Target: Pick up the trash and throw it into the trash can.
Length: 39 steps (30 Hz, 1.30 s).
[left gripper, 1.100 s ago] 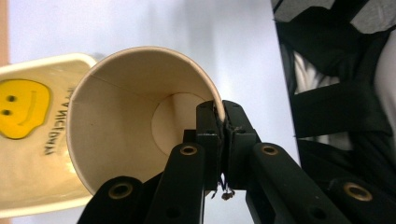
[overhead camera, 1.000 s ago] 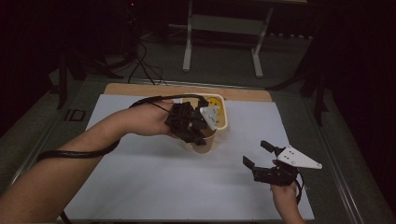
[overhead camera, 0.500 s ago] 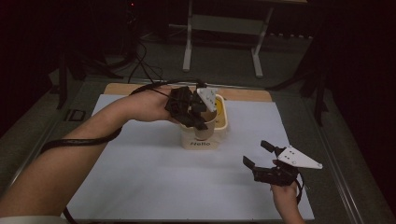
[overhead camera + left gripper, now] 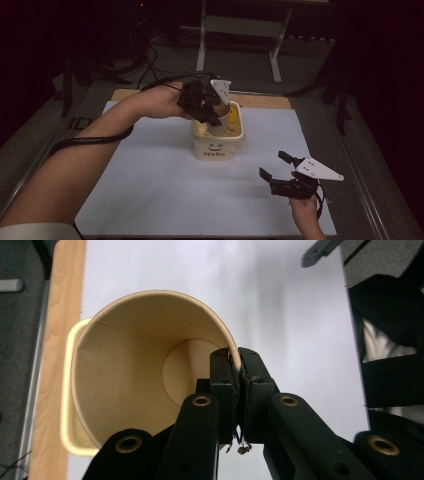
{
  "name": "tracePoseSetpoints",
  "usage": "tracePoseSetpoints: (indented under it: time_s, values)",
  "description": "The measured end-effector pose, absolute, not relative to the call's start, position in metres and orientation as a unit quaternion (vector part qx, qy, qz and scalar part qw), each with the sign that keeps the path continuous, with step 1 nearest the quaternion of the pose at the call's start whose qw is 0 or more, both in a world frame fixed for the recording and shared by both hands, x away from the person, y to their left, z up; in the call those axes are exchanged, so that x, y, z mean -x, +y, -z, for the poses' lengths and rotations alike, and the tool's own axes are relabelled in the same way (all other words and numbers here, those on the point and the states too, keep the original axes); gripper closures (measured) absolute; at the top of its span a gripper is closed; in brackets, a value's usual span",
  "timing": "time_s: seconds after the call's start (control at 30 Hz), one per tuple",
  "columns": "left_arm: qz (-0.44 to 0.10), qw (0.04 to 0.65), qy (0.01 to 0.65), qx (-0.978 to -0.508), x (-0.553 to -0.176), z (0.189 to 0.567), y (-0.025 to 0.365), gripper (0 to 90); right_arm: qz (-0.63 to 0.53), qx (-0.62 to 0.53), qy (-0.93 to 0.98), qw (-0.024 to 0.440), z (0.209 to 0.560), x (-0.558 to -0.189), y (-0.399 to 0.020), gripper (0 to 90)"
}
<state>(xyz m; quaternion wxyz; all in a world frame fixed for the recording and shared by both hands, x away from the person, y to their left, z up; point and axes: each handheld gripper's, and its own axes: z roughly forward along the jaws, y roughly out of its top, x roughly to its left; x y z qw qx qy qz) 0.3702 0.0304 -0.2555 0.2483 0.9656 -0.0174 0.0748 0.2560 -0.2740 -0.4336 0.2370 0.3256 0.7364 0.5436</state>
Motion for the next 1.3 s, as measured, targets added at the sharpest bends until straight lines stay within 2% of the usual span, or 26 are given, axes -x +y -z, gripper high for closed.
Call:
tracePoseSetpoints:
  time_s: [0.57,1.2,1.23,1.3]
  values:
    - [-0.081,0.243,-0.019,-0.966,-0.400,0.253,0.022,87.6,-0.543,-0.324,0.739,0.235,0.434,-0.255,-0.273,12.1]
    - [-0.085,0.245,0.017,-0.966,-0.434,0.255,0.022,87.0,-0.540,-0.323,0.742,0.230,0.436,-0.256,-0.273,12.0]
    - [-0.086,0.245,0.019,-0.966,-0.435,0.256,0.021,86.3,-0.540,-0.323,0.742,0.230,0.436,-0.256,-0.273,12.1]
    - [-0.079,0.254,0.033,-0.963,-0.436,0.258,0.020,76.2,-0.540,-0.323,0.742,0.230,0.436,-0.256,-0.273,12.1]
